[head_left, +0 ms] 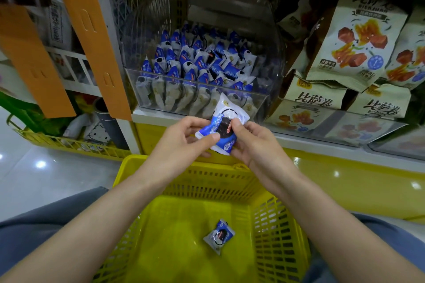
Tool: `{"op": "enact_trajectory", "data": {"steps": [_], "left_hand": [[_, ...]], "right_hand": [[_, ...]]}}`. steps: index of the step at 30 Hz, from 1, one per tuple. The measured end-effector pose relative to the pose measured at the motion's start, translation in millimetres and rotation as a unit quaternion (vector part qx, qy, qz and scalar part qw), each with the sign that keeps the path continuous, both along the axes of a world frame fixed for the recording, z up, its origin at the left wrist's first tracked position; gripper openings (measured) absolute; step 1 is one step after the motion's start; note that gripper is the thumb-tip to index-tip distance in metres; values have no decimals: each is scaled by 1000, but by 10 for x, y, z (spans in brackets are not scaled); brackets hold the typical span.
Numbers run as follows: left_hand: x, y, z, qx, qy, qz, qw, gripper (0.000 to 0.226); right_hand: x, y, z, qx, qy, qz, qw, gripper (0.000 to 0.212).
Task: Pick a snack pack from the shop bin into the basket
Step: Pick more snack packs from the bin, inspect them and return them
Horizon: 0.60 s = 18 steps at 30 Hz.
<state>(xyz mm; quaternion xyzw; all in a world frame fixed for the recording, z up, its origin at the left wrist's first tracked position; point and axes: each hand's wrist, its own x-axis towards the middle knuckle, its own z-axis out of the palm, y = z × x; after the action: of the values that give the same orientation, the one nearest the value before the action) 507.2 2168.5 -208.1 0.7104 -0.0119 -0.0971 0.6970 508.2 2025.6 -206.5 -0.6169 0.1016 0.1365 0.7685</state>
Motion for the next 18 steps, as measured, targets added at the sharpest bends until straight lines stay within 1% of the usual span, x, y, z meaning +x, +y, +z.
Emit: {"op": "enact_trajectory", "data": {"steps": [2, 3, 4, 7, 9, 11, 13, 15, 18], "left_hand": [[20, 18, -21, 15, -8, 19, 1000, 24], [35, 37, -29, 20, -13, 34, 999, 22], [49, 57, -34, 26, -20, 49, 998, 20], [82, 111, -42, 40, -43, 82, 995, 21], [99, 122, -44, 46, -57, 100, 992, 21], [108, 117, -38, 40, -61, 105, 992, 18], [100, 107, -26, 13, -46, 100, 994, 16], [81, 95, -15, -27, -26, 91, 995, 13], [51, 75, -12, -62, -2, 72, 995, 10]], "right_hand": [[5, -1, 6, 18, 2, 6, 1000, 27], [4, -8, 9, 12, 0, 19, 1000, 26], [3, -19, 17, -8, -2, 35, 999, 25], [1, -61, 34, -108, -11, 71, 992, 27], [-5, -75, 42, -182, -47, 65, 980, 28], [-11, -77, 33, -205, -83, 53, 974, 32], [-20, -72, 25, -169, -79, 49, 981, 33], [-13, -76, 16, -112, -61, 32, 991, 30], [4, -88, 9, -25, -23, 17, 999, 28]]}}
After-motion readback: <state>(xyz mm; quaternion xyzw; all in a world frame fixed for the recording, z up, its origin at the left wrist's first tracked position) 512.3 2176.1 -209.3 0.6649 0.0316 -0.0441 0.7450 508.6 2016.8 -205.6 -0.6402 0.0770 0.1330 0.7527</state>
